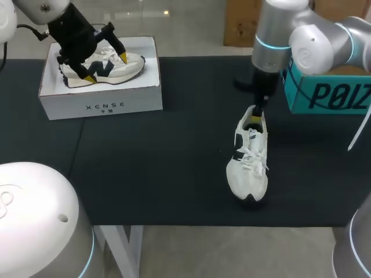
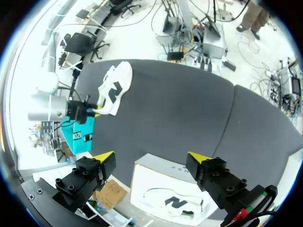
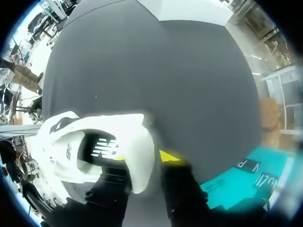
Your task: Take the shoe out of the shoebox, open the shoe tongue, remove and reinsert the insole, then place the shoe into the shoebox
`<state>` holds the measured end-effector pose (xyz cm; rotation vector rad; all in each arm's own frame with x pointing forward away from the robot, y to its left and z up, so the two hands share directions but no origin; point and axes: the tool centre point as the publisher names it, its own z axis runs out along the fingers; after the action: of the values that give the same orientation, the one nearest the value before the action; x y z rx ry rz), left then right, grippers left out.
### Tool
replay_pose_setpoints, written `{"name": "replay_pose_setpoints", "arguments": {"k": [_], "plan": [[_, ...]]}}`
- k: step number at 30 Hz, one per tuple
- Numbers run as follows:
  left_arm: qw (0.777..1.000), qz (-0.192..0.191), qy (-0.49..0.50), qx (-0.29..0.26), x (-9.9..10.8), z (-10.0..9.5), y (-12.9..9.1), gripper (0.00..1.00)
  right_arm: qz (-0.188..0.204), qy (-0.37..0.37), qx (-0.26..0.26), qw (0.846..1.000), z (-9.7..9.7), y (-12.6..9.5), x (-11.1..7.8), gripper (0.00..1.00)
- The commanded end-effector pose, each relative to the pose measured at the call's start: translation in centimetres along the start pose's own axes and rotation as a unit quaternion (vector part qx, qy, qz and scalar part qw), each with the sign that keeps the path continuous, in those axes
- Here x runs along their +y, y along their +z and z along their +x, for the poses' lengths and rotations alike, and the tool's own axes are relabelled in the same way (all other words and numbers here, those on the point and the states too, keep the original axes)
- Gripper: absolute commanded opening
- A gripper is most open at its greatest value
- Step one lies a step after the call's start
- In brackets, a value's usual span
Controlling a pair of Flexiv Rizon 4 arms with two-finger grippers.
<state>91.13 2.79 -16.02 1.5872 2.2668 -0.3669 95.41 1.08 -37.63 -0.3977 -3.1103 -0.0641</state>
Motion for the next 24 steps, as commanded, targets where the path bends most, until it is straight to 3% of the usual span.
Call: {"name": "replay_pose_setpoints", "arguments": {"k": [1, 7, 13, 19, 24], "plan": [[1.0, 0.0, 0.0, 0.002, 0.1, -0.1, 0.0, 1.0, -0.003, 0.002, -0.004, 1.0, 0.8, -0.6, -0.4, 0.0], [1.0, 0.0, 0.0, 0.002, 0.1, -0.1, 0.0, 1.0, -0.008, 0.016, -0.032, 0.999, 1.5, -4.1, -0.6, 0.0], [1.0, 0.0, 0.0, 0.002, 0.1, -0.1, 0.0, 1.0, -0.005, 0.035, -0.085, 0.996, 1.3, -10.7, -1.0, 0.0], [1.0, 0.0, 0.0, 0.002, 0.1, -0.1, 0.0, 1.0, 0.025, 0.084, -0.139, 0.986, -0.3, -18.4, -2.8, 0.0], [1.0, 0.0, 0.0, 0.002, 0.1, -0.1, 0.0, 1.0, 0.046, 0.135, -0.184, 0.973, -3.0, -23.1, -6.1, 0.0]]}}
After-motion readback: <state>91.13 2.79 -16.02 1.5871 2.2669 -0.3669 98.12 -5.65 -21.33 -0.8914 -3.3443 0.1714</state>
